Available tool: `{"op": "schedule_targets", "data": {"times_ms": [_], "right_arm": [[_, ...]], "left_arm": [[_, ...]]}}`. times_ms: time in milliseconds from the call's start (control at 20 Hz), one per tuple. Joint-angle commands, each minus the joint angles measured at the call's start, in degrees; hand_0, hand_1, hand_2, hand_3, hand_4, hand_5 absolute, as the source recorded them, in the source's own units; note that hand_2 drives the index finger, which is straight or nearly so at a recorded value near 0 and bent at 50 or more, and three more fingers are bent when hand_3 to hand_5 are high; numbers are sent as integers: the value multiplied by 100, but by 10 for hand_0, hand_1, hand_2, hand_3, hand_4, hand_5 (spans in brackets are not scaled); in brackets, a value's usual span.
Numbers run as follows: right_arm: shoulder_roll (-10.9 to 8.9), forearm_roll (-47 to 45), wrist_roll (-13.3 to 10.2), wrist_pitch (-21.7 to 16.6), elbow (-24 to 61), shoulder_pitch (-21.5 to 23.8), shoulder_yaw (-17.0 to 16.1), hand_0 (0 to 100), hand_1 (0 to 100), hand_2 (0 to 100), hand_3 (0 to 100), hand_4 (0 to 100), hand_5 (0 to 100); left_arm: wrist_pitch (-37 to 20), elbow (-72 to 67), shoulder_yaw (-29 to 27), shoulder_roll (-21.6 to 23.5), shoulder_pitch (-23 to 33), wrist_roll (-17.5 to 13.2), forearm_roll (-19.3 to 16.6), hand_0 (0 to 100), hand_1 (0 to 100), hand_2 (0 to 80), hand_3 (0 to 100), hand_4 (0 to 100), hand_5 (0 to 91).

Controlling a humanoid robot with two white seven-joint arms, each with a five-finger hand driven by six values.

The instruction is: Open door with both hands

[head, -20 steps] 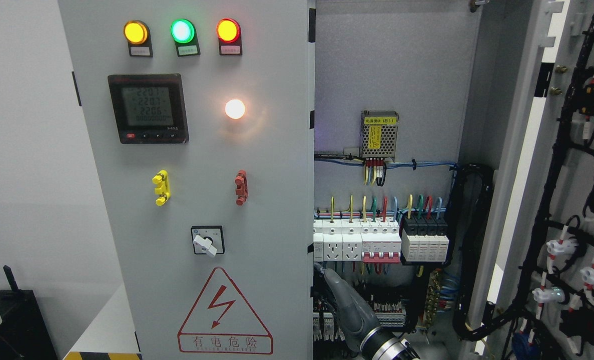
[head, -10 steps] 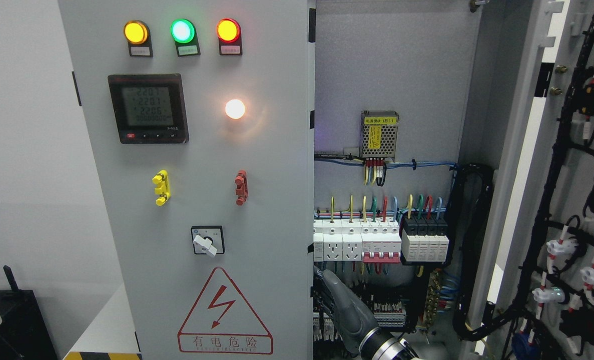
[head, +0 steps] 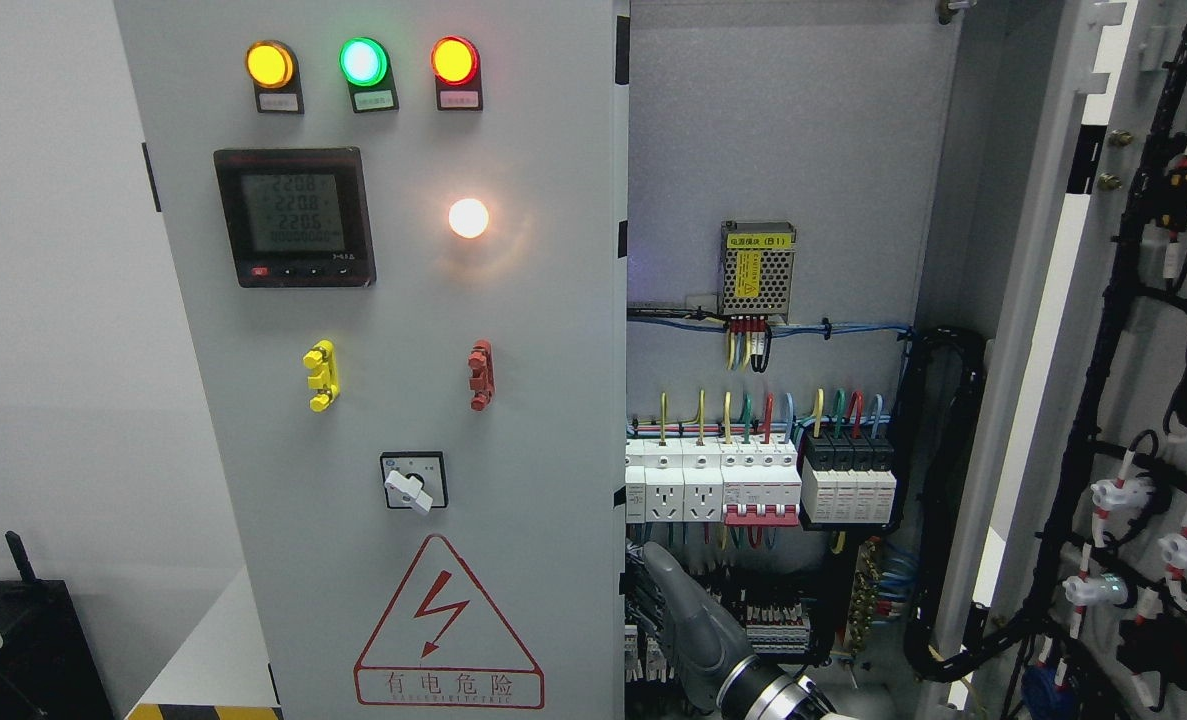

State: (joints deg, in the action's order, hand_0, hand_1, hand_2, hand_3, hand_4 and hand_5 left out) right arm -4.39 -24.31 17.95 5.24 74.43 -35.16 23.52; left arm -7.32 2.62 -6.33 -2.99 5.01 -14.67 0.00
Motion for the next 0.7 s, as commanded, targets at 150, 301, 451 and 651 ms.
{"op": "schedule_targets", "data": {"times_ms": [150, 301, 451, 651], "right_arm": [[-9, -188, 279, -6, -139, -61, -32, 107, 0, 0, 0, 0, 0], [-26, -205, 305, -6, -139, -61, -49, 107, 0, 0, 0, 0, 0], [-27, -205, 323, -6, -139, -61, -49, 106, 0, 0, 0, 0, 0], [-18, -205, 332, -6, -139, -53, -49, 106, 0, 0, 0, 0, 0]], "left_arm": [[11, 2, 0, 0, 0, 0, -149, 0, 0, 0, 0, 30, 0], [11, 2, 0, 0, 0, 0, -149, 0, 0, 0, 0, 29, 0], [2, 2, 0, 0, 0, 0, -149, 0, 0, 0, 0, 29, 0], [2, 2, 0, 0, -9, 0, -149, 0, 0, 0, 0, 29, 0]]}}
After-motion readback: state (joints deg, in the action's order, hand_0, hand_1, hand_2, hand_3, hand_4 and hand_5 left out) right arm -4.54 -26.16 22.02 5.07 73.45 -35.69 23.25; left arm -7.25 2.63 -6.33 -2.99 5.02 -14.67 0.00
